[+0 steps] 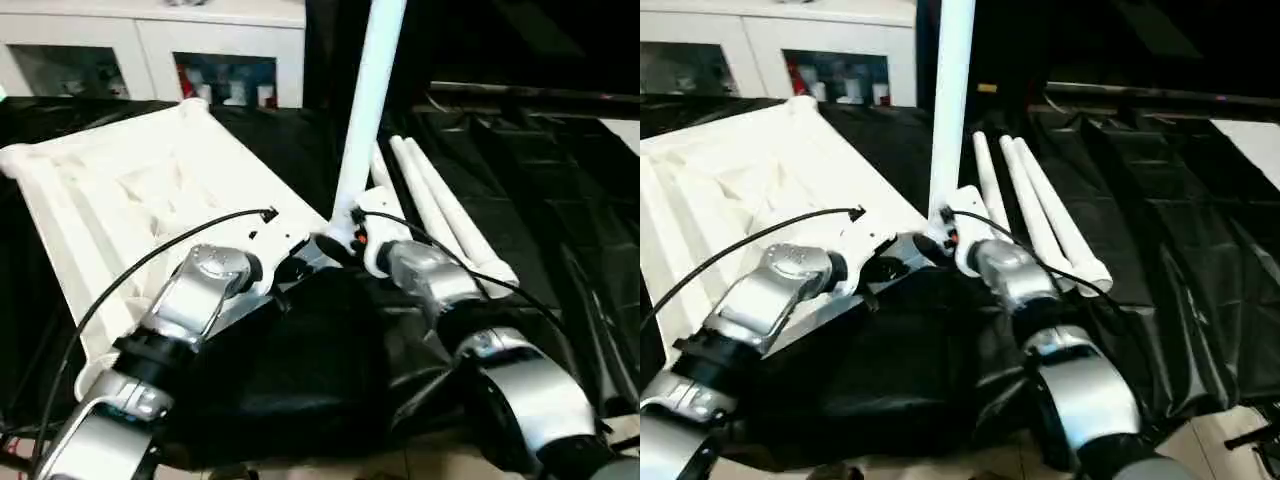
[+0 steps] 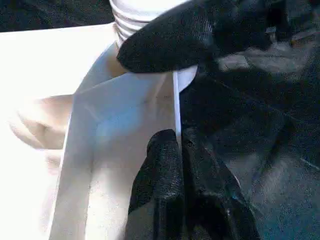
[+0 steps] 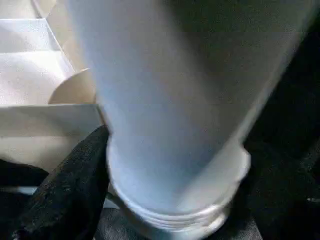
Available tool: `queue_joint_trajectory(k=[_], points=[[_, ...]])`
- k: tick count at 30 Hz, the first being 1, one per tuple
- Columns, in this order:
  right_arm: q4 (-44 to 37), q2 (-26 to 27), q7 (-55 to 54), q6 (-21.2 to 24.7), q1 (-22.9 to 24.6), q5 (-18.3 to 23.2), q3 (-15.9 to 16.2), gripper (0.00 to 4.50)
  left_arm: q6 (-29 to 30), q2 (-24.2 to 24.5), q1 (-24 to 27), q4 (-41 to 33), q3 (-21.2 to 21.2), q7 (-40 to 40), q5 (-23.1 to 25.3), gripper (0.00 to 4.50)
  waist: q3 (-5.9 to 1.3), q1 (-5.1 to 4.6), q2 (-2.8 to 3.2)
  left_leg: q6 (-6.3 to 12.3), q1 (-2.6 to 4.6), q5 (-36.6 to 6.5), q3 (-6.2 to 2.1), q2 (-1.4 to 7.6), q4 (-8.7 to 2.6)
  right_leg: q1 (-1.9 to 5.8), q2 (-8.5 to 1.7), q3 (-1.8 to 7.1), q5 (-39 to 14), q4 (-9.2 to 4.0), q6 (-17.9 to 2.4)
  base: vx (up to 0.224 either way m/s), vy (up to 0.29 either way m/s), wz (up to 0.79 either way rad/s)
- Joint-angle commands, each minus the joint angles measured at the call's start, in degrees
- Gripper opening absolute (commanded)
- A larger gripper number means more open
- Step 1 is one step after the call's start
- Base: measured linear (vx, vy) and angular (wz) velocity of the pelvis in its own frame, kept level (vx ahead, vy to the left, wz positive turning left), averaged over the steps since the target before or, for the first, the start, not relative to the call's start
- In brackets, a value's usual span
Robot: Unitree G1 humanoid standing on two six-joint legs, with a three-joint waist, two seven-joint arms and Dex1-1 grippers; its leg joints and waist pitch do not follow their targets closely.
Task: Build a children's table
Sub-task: Rotate leg to tighten
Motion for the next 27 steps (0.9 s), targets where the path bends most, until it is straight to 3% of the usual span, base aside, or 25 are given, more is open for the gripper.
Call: queue_joint_trajectory(k=[1, 6, 11, 20, 27], points=[[-2.27, -2.03, 2.33, 0.52, 1.2, -0.73, 0.68, 3.81, -1.93, 0.02, 0.6, -2.85, -1.99, -3.7, -1.51, 0.0, -4.0, 0.19, 1.06, -1.3, 1.42, -14.97, -0.33, 1.68, -3.78, 2.62, -4.16, 2.38, -6.27, -4.16, -12.91, 0.0, 0.0, 0.0], [-8.15, -4.8, 11.2, -0.37, 4.3, 1.93, 0.66, 3.81, -3.8, 1.64, 1.79, -4.05, -2.37, -6.4, -1.89, 0.0, -4.22, 1.27, 1.04, -0.1, 1.49, -12.34, -0.21, 1.76, -3.59, 2.81, -4.09, 2.37, -2.49, -3.85, -13.21, 0.0, 0.0, 0.0], [-11.11, -7.64, 17.31, -1.06, 6.43, 1.84, 2.61, 3.81, -5.83, 3.44, 2.97, -5.29, -3.05, -9.55, -2.57, 0.0, -4.02, 1.35, 1.06, -0.52, 1.37, -13.76, -0.3, 1.72, -3.68, 2.83, -4.19, 2.28, -5.56, -4.07, -13.14, 0.0, 0.0, 0.0], [-14.65, -9.56, 22.61, -2.22, 8.84, 0.53, 5.18, 3.81, -8.61, 6.32, 5.65, -8.81, -4.34, -15.66, -4.06, 0.0, -3.94, 1.25, 1.01, -0.23, 1.4, -13.37, -0.27, 1.75, -3.69, 2.65, -4.11, 2.31, -6.14, -4.05, -13.12, 0.0, 0.0, 0.0], [-16.48, -10.04, 24.49, -2.53, 10.42, 0.6, 6.53, 3.25, -9.96, 8.17, 7.39, -9.71, -4.81, -17.24, -4.07, 0.0, -3.97, 1.27, 0.88, -0.19, 1.4, -13.11, -0.29, 1.72, -3.69, 2.68, -4.06, 2.29, -6.03, -3.96, -13.0, 0.0, 0.0, 0.0]])
